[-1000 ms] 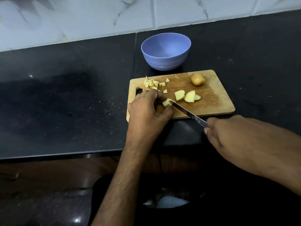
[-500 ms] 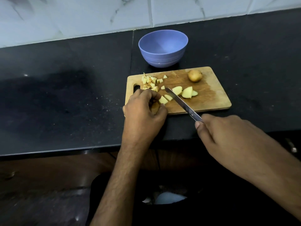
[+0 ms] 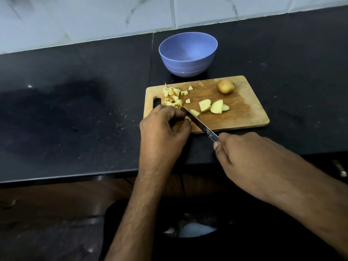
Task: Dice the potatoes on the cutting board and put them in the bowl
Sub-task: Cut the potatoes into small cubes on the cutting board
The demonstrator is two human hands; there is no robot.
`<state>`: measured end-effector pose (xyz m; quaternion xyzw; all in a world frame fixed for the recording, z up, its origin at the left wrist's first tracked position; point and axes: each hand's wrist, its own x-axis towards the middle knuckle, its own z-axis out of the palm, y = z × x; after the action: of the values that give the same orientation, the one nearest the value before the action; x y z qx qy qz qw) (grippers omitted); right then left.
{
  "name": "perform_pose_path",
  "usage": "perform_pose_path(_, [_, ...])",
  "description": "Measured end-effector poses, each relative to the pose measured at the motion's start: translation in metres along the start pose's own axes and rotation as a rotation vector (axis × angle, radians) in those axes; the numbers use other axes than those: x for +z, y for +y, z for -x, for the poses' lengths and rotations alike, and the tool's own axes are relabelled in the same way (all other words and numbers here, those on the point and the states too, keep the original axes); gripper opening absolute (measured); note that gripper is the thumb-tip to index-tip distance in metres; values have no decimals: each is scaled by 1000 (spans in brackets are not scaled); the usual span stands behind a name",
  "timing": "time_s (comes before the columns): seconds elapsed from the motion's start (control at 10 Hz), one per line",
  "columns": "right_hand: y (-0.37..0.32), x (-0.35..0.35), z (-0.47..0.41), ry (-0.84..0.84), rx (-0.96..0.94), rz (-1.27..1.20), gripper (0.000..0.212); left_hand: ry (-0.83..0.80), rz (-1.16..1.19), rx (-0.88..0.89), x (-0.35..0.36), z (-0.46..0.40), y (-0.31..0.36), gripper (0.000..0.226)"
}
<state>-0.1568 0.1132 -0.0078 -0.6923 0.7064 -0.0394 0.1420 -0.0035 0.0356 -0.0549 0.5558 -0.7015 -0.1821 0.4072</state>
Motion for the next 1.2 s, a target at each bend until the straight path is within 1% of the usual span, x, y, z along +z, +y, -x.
perform_pose_path(0.1, [2,0,-10,-40,-19,25,39,14,2,-2,0,0,0,10])
perform_pose_path(0.2, [3,-2,-10,-38,-8,29,40,5,8,-30,1,1,2,11])
perform_pose_path(0.3, [0,-12,2,-98,92,-26,37,17,9,-53,0,1,4,17])
perform_pose_path(0.4, [-3,-23,13,-140,104,12,36,59,19,-84,0,2,4,21])
perform_pose_path(0.5, [7,-10,13,-82,44,59,36,58,-5,-86,1,2,5,22])
perform_pose_path(0.7, [8,-12,22,-85,63,27,37,26,-53,-70,3,1,4,20])
perform_pose_path(0.9, [11,-6,16,-22,47,46,37,97,-66,-134,2,0,3,13])
perform_pose_path(1.0, [11,-7,18,-12,41,50,37,113,-64,-141,2,1,4,13])
perform_pose_path(1.2, [-2,-5,10,43,-30,32,29,124,-66,-134,2,0,3,8])
